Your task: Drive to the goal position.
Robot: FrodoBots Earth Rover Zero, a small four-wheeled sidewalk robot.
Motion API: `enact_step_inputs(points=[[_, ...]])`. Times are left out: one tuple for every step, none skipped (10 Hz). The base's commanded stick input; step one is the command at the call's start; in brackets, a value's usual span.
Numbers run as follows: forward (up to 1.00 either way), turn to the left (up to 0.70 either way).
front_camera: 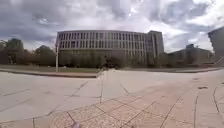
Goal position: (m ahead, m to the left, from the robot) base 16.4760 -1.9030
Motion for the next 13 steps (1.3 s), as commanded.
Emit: enact_step_inputs(points=[[0.7,0.0],[0.7,0.0],[0.7,0.0],[0.7,0.0],[0.7,0.0],[0.7,0.0],[0.7,0.0],[0.7,0.0],[0.7,0.0],[0.7,0.0],[0.7,0.0],[0.7,0.0],[0.7,0.0]])
